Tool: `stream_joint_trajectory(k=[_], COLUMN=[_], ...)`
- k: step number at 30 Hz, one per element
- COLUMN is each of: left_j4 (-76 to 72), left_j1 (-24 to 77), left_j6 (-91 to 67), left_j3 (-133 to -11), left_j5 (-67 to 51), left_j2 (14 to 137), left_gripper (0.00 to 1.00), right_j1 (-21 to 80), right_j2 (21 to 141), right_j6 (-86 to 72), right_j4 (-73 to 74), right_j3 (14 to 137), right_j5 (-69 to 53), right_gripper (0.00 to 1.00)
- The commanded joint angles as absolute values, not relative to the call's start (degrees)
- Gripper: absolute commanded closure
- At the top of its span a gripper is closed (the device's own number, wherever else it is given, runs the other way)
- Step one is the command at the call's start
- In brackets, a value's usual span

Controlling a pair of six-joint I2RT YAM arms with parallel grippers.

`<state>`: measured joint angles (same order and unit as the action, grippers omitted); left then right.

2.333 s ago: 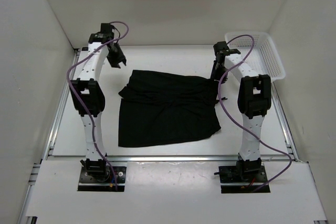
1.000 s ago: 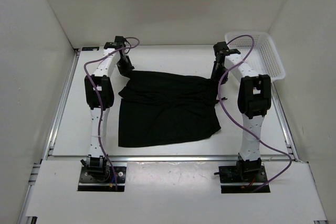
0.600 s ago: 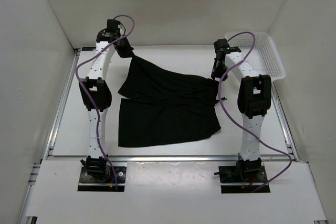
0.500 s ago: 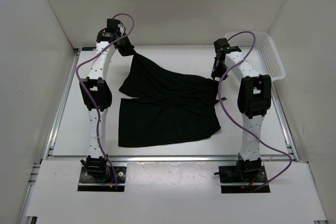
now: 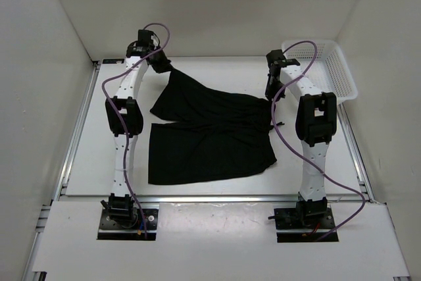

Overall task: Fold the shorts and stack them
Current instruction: Fold the shorts

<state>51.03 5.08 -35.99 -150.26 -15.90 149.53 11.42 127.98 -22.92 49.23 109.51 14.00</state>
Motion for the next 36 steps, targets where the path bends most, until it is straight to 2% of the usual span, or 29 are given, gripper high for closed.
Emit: stream_joint_trajectory(k=[1, 3, 15, 24, 31, 36], left_j4=[49.3, 49.3, 51.8, 60.3, 61.0, 60.3], left_j1=[3.3, 2.6, -3.3, -4.6, -5.1, -5.1], left_j6=[-35.8, -34.5, -30.0, -23.9, -20.8, -20.8], left_j3=[-149.8, -147.1, -143.7, -139.8, -125.4, -108.8], left_j5=[-17.2, -17.8, -23.5, -25.5, -22.5, -19.1], left_j2=[144.9, 141.7, 137.5, 132.6, 120.8, 106.1], left_gripper=[0.9, 0.9, 0.9, 0.9, 0.9, 0.9], right_j1=[11.5, 11.5, 11.5, 11.5, 11.5, 13.4], right_j2=[128.2, 127.6, 127.6, 128.0, 121.8, 109.9], right_j6=[-22.0, -22.0, -23.2, -23.2, -22.1, -21.5], right_j4=[48.9, 48.3, 46.0, 45.4, 42.1, 36.2], right_j3=[112.3, 112.3, 115.7, 116.4, 109.0, 97.0], right_j5=[15.4, 15.4, 15.9, 15.4, 14.3, 14.3], right_gripper=[0.94, 1.0, 1.0, 1.0, 1.0, 1.0])
